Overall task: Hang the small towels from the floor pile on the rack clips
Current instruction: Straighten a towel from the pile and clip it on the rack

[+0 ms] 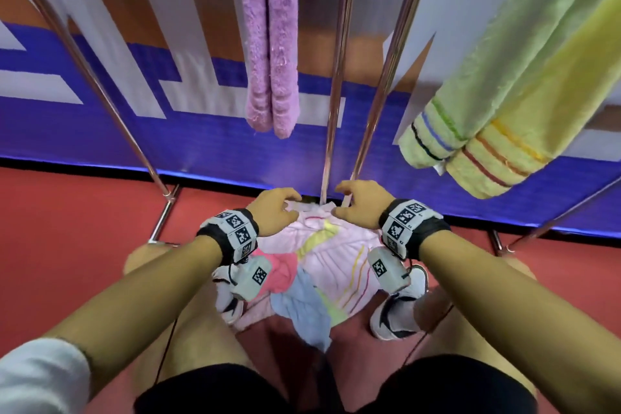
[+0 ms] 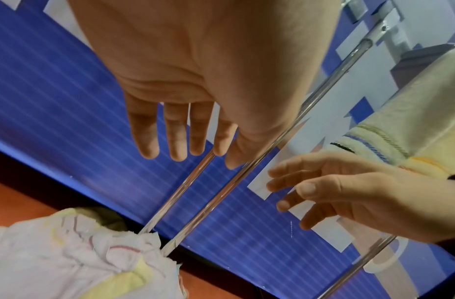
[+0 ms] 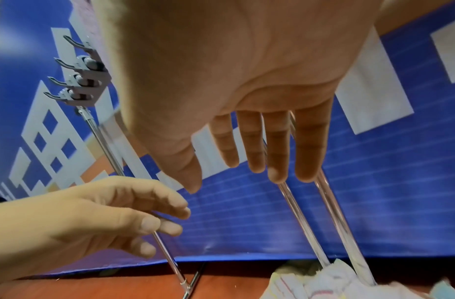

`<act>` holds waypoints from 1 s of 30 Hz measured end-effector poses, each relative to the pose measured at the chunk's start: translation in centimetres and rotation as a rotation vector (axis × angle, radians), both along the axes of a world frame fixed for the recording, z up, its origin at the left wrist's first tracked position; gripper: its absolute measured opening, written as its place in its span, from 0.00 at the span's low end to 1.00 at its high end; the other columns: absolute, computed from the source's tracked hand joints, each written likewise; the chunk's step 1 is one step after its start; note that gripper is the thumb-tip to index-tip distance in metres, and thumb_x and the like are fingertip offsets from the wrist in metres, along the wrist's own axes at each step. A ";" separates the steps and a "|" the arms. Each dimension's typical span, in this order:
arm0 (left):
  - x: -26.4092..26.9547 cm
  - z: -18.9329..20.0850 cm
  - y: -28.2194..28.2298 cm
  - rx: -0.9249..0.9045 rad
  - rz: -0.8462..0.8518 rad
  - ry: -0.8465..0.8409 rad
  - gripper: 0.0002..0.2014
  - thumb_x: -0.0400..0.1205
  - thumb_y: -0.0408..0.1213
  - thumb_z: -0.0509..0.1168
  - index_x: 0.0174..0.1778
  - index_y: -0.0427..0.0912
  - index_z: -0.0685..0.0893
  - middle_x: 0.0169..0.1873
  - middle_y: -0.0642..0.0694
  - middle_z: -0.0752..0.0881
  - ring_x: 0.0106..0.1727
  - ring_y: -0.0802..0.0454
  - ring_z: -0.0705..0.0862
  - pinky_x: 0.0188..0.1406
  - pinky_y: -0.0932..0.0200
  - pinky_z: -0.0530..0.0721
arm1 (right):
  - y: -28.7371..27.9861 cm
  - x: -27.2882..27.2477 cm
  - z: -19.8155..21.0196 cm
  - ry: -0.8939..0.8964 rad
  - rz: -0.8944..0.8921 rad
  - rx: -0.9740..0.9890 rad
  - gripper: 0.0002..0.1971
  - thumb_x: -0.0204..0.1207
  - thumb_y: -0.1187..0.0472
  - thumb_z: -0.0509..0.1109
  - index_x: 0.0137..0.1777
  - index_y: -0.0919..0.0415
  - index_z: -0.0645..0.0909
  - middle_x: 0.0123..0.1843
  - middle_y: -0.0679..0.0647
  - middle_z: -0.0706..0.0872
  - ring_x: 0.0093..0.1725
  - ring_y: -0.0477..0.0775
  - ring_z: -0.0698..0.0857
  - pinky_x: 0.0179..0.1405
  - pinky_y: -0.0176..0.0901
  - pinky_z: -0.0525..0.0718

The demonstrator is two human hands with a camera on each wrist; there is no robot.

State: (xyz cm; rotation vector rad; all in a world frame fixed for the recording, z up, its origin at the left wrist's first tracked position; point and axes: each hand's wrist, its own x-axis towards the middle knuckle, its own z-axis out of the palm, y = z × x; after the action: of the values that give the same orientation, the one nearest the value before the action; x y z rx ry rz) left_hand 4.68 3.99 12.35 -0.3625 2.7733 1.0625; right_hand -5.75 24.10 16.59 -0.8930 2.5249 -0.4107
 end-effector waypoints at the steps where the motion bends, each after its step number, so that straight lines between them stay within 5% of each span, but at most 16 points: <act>1: 0.0 -0.7 0.0 0.014 0.016 -0.005 0.17 0.79 0.33 0.71 0.64 0.41 0.84 0.56 0.45 0.86 0.51 0.49 0.84 0.53 0.63 0.77 | 0.2 0.1 -0.9 -0.013 -0.005 0.000 0.26 0.74 0.48 0.73 0.71 0.55 0.79 0.66 0.56 0.85 0.65 0.61 0.83 0.62 0.45 0.80; 8: -0.2 -5.4 0.5 0.061 0.069 -0.098 0.17 0.79 0.33 0.70 0.64 0.43 0.82 0.63 0.45 0.84 0.54 0.47 0.83 0.54 0.60 0.79 | 0.3 -0.4 -6.4 -0.139 -0.011 0.030 0.26 0.75 0.49 0.73 0.73 0.54 0.77 0.66 0.53 0.84 0.61 0.57 0.85 0.61 0.42 0.79; 11: -0.9 -6.9 0.6 0.010 0.019 -0.148 0.23 0.80 0.33 0.70 0.72 0.40 0.78 0.70 0.42 0.80 0.64 0.44 0.81 0.57 0.63 0.72 | 0.4 -0.8 -8.7 -0.168 -0.011 0.056 0.26 0.75 0.48 0.73 0.72 0.53 0.77 0.66 0.51 0.85 0.64 0.57 0.83 0.64 0.42 0.77; 14: -1.8 -8.3 0.5 -0.135 -0.081 -0.237 0.29 0.79 0.44 0.68 0.77 0.44 0.73 0.75 0.42 0.74 0.76 0.41 0.72 0.75 0.49 0.70 | 0.7 -1.4 -11.1 -0.209 -0.007 0.092 0.26 0.76 0.47 0.73 0.72 0.52 0.77 0.66 0.51 0.84 0.63 0.55 0.82 0.61 0.40 0.74; 17: -2.8 -9.6 -0.1 -0.262 -0.100 -0.292 0.35 0.75 0.54 0.63 0.79 0.49 0.69 0.79 0.42 0.69 0.80 0.38 0.66 0.75 0.39 0.69 | 0.6 -2.2 -13.4 -0.257 -0.010 0.124 0.26 0.76 0.48 0.73 0.72 0.53 0.76 0.67 0.52 0.84 0.63 0.56 0.82 0.61 0.40 0.74; 22: -4.4 -12.0 -1.9 -0.422 -0.103 -0.243 0.32 0.80 0.52 0.65 0.81 0.51 0.66 0.83 0.41 0.60 0.84 0.40 0.57 0.79 0.38 0.63 | -0.5 -3.6 -17.4 -0.270 0.019 0.176 0.26 0.77 0.50 0.70 0.74 0.55 0.75 0.72 0.54 0.81 0.69 0.59 0.80 0.68 0.45 0.76; 30: -6.4 -15.2 -3.6 -0.172 0.030 -0.185 0.30 0.79 0.45 0.68 0.78 0.49 0.70 0.82 0.40 0.63 0.81 0.38 0.62 0.78 0.41 0.67 | -6.2 -4.8 -23.9 -0.256 0.154 0.151 0.22 0.77 0.54 0.68 0.71 0.58 0.79 0.69 0.57 0.84 0.67 0.62 0.82 0.66 0.47 0.79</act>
State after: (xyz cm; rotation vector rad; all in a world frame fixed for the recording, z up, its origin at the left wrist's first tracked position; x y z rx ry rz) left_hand -1.68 0.39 -2.81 -0.4977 2.7054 0.7550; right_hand -10.52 17.87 -7.33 -0.9067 2.2053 -0.2631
